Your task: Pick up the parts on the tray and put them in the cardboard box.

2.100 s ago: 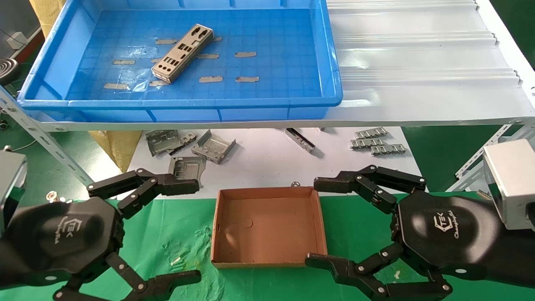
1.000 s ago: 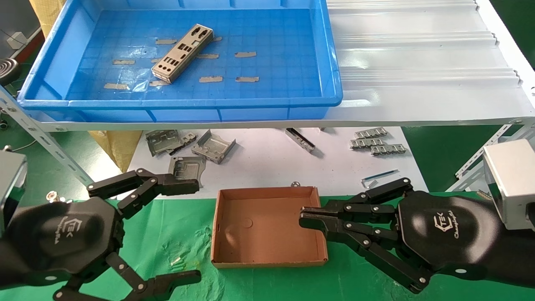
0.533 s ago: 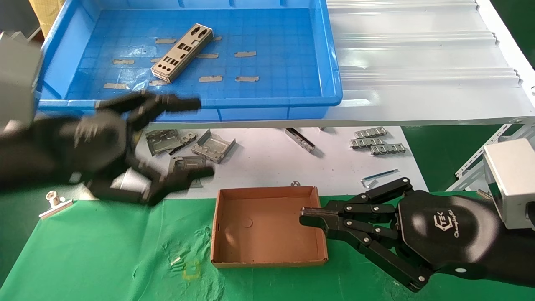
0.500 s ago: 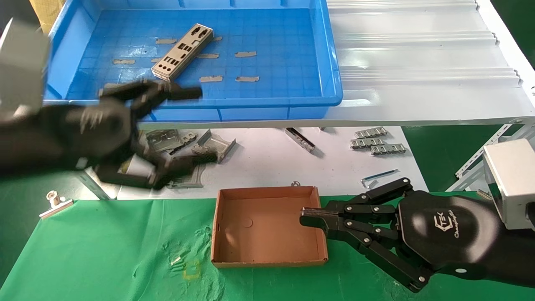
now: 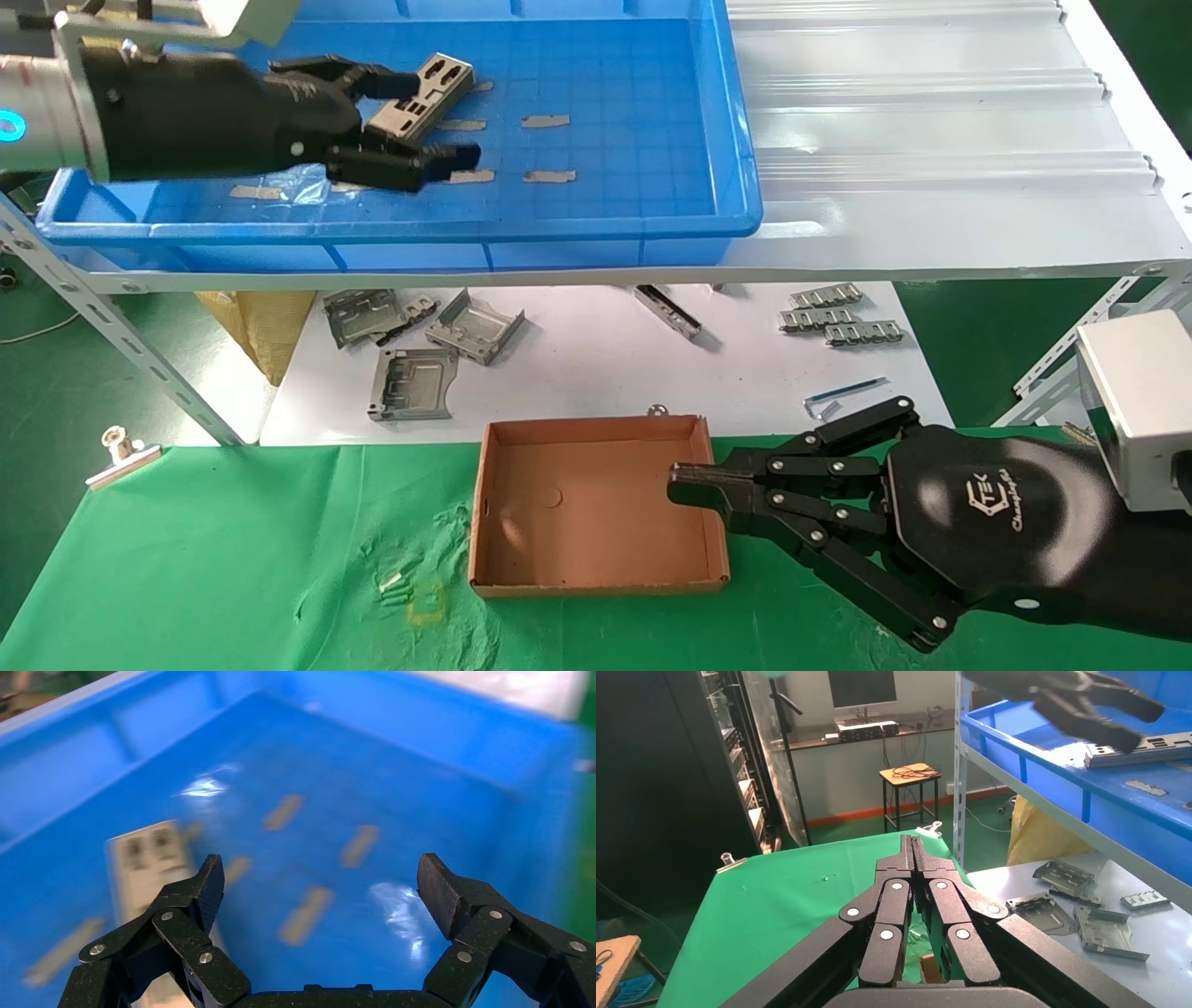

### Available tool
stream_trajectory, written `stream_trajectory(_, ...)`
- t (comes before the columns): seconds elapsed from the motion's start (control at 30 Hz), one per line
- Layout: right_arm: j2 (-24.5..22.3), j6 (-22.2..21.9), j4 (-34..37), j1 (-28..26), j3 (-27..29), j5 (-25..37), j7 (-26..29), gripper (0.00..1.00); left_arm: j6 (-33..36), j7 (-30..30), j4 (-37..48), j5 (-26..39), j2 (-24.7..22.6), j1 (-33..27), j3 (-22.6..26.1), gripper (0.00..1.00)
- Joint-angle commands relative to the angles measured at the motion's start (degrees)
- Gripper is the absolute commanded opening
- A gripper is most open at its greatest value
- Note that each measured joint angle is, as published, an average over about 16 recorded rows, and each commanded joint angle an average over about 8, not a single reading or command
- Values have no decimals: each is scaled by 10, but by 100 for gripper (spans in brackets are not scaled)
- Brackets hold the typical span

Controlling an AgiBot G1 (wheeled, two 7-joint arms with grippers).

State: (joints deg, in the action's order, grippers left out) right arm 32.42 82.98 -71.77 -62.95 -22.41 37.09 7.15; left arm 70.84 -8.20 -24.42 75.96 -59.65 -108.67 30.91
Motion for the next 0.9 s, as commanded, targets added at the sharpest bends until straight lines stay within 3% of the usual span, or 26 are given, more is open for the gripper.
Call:
stream_trajectory(0.03,0,0,0,0,0,0,0,0,-21,10,52,19,-21,-25,9,100)
stream_trajectory(0.1,0,0,0,0,0,0,0,1,-52,20,85,28,-37,-38,11,100)
stream_trajectory(0.37,0,0,0,0,0,0,0,100,-114,36,163,44,-75,-64,17,98)
stream_trajectory(0.4,0,0,0,0,0,0,0,100,-115,37,169,45,-77,-67,18,96)
stream_trajectory(0.47,0,0,0,0,0,0,0,100,-117,39,180,47,-81,-70,19,80)
stream_trajectory(0.67,0,0,0,0,0,0,0,100,-131,46,204,48,-90,-74,19,10)
stream_trajectory(0.73,0,0,0,0,0,0,0,100,-135,48,210,47,-93,-75,18,1)
stream_trajectory(0.9,0,0,0,0,0,0,0,100,-144,51,221,44,-99,-74,16,0)
